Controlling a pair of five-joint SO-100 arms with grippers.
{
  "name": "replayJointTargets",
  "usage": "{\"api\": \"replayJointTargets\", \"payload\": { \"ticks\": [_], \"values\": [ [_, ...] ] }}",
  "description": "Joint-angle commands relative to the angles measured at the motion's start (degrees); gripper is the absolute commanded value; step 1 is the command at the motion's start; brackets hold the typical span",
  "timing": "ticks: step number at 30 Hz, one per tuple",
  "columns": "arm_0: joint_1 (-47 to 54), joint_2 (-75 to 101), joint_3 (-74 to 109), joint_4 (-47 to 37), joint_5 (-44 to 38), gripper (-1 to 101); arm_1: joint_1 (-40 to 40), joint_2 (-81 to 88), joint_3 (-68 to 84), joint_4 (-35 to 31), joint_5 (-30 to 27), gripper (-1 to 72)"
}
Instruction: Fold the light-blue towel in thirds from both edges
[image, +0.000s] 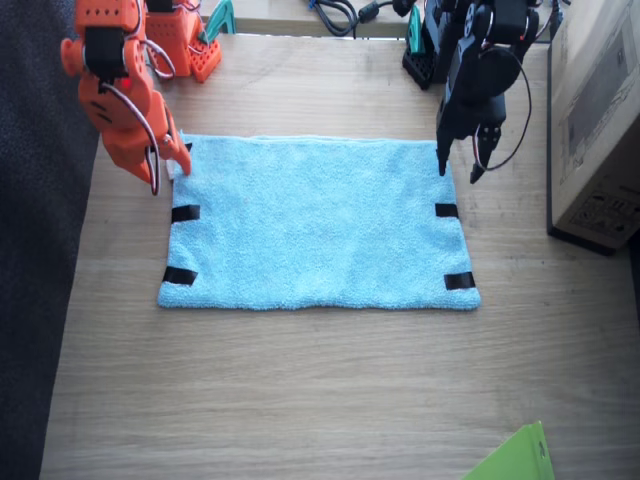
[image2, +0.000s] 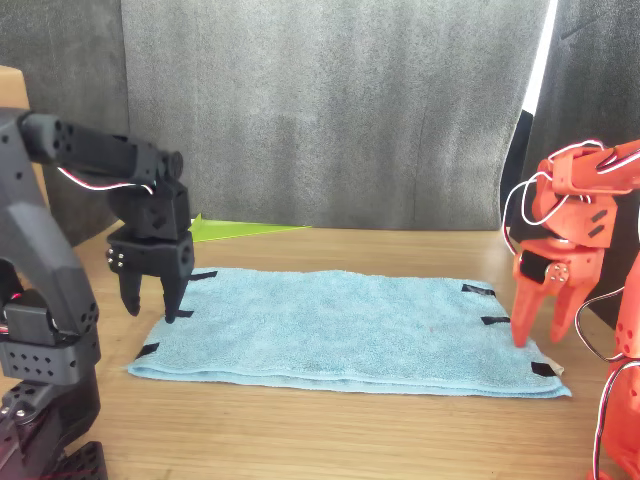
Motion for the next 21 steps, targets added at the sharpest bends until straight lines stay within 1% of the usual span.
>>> {"api": "replayJointTargets", "payload": {
  "ticks": [1,14,21],
  "values": [
    [0.18,-0.35,-1.49,1.05,1.23,28,1.23,0.70,-0.18,0.53,0.70,28.5],
    [0.00,-5.27,-4.13,2.64,2.02,28,0.44,-2.55,0.44,-0.44,0.26,28.6],
    [0.35,-4.48,-4.48,3.25,2.81,28,1.58,-2.37,0.00,-0.09,0.44,28.4]
  ]
}}
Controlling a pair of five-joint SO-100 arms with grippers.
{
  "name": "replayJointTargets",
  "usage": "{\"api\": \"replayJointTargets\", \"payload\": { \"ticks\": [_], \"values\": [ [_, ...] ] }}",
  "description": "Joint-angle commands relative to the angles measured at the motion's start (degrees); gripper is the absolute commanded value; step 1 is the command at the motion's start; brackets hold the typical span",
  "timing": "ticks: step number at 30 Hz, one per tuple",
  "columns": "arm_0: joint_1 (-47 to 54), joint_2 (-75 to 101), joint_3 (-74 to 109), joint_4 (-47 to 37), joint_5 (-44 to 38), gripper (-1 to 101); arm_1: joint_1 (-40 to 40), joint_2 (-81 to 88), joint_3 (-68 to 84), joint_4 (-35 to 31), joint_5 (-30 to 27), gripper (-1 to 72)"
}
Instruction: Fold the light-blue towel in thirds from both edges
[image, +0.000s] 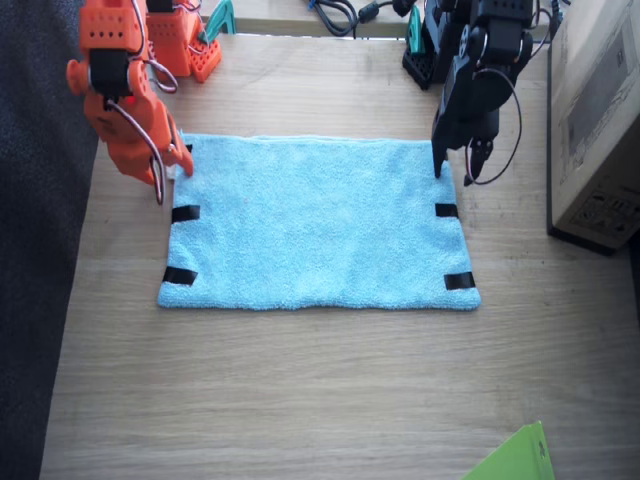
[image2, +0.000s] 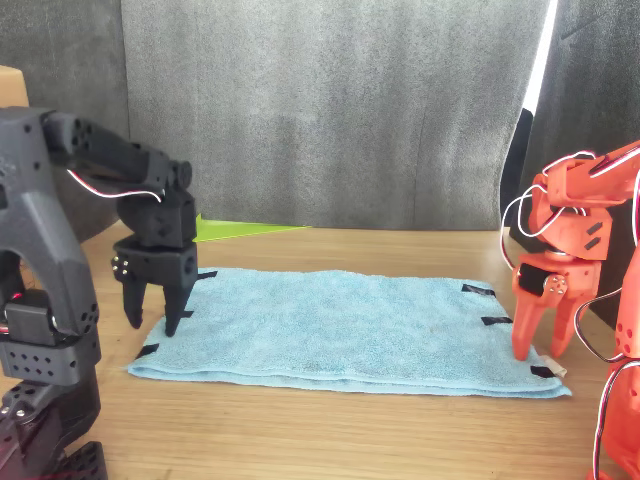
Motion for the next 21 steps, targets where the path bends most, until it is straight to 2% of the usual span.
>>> {"api": "replayJointTargets", "payload": {
  "ticks": [1,21],
  "values": [
    [0.44,1.85,-1.67,0.70,0.79,28,1.14,1.49,-0.62,0.97,0.44,28.5],
    [0.44,-2.90,-3.25,2.02,0.62,27,5.10,1.32,-0.97,2.02,1.85,28.3]
  ]
}}
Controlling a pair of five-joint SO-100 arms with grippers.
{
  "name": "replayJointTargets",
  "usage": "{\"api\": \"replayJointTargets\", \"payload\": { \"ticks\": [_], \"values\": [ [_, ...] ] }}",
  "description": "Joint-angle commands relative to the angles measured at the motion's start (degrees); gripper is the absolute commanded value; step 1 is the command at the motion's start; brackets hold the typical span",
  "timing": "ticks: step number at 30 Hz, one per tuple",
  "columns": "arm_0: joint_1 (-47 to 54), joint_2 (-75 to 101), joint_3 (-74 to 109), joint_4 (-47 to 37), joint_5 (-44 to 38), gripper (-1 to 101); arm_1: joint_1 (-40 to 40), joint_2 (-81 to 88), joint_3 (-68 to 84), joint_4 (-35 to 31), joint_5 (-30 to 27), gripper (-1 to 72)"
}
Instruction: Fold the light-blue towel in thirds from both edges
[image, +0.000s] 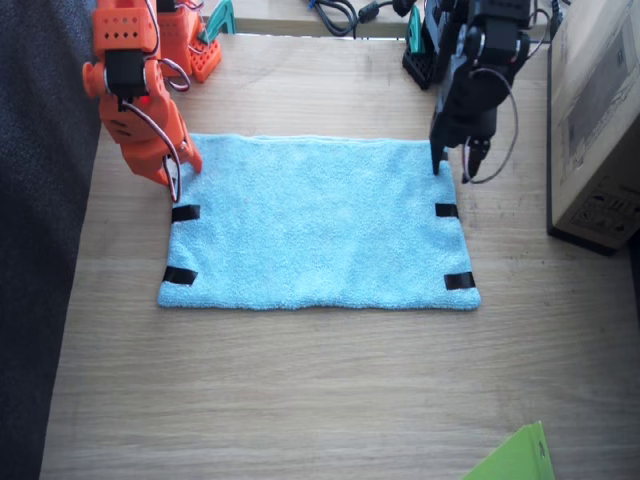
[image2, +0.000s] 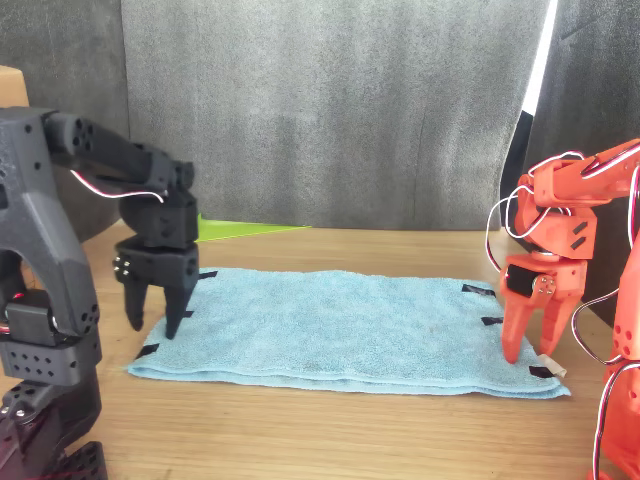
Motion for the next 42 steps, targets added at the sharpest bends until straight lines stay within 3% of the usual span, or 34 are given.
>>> {"api": "replayJointTargets", "payload": {
  "ticks": [1,18,27,30,32,33,42],
  "values": [
    [1.41,-0.97,-2.55,1.14,0.70,26,1.32,1.05,-0.97,1.23,1.32,28.3],
    [2.11,-2.90,-3.08,2.46,2.29,21,0.26,-0.70,-0.44,0.70,1.32,27.9],
    [2.20,-2.90,-2.29,2.29,2.11,5,0.35,-0.70,-0.35,1.05,1.05,26.1],
    [1.76,-2.46,-1.76,2.29,2.46,1,0.53,-0.70,-0.26,1.14,0.97,22.1],
    [1.67,-1.85,-1.49,2.29,2.55,0,0.70,-0.62,-0.26,1.23,0.97,9.7],
    [1.67,-1.58,-1.32,2.29,2.55,0,0.70,-0.53,-0.26,1.23,1.32,0.1],
    [2.02,-0.44,-0.26,1.93,2.72,0,4.48,4.13,1.67,1.32,0.88,0.1]
  ]
}}
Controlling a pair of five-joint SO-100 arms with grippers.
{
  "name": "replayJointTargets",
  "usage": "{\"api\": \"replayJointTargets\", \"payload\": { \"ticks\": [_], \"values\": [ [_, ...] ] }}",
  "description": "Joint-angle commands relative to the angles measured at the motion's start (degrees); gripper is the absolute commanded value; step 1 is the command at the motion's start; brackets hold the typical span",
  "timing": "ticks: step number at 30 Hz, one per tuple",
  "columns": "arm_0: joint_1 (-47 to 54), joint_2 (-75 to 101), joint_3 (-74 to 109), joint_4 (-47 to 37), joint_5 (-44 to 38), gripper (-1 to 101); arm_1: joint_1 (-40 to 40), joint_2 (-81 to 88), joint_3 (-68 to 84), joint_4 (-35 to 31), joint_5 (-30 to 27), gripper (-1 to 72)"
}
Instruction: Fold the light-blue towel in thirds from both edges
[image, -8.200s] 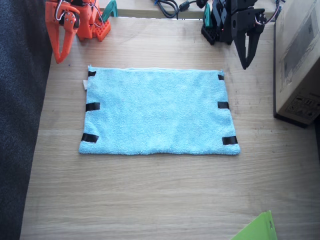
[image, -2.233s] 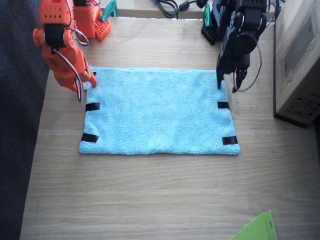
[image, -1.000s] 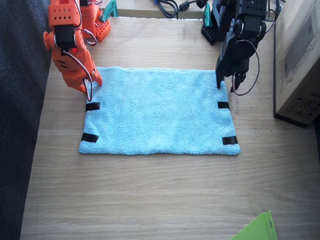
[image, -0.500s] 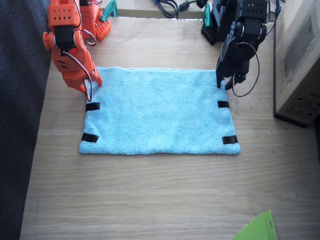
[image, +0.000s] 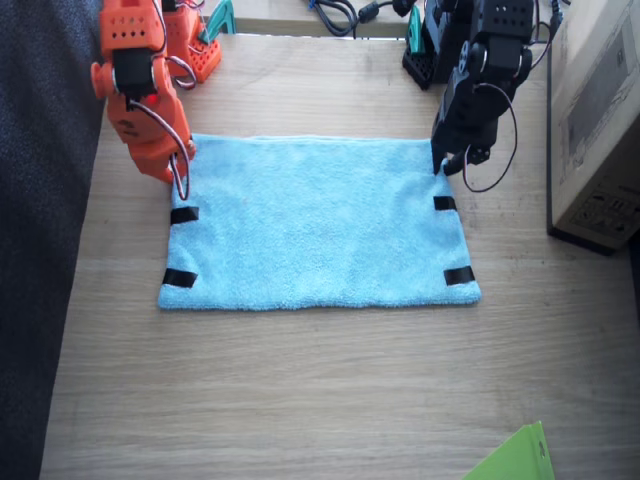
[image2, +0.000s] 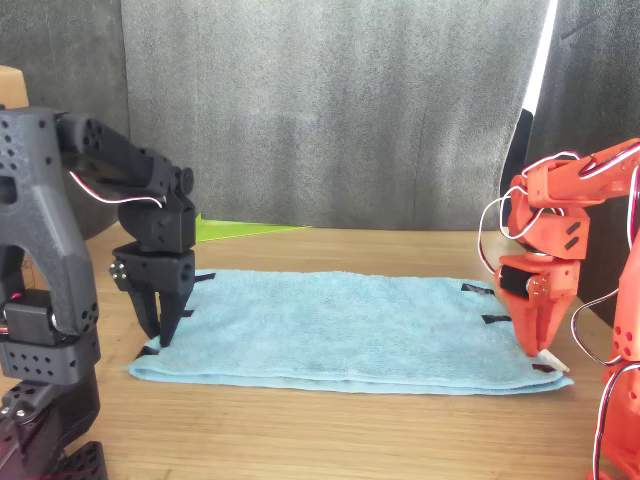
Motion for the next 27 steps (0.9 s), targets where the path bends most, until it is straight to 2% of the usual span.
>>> {"api": "replayJointTargets", "payload": {
  "ticks": [1,8,19,27],
  "values": [
    [0.97,2.55,0.88,0.70,0.70,0,2.81,4.22,0.70,1.58,0.35,0.1],
    [-0.26,4.04,-2.02,2.64,0.79,0,4.83,8.09,-0.62,3.60,0.35,0.1],
    [-6.06,4.22,-10.72,8.44,1.05,0,6.06,12.66,-6.42,10.37,-0.09,0.1],
    [-9.40,3.25,-14.41,10.46,0.88,0,12.74,12.66,-9.14,12.22,0.62,0.1]
  ]
}}
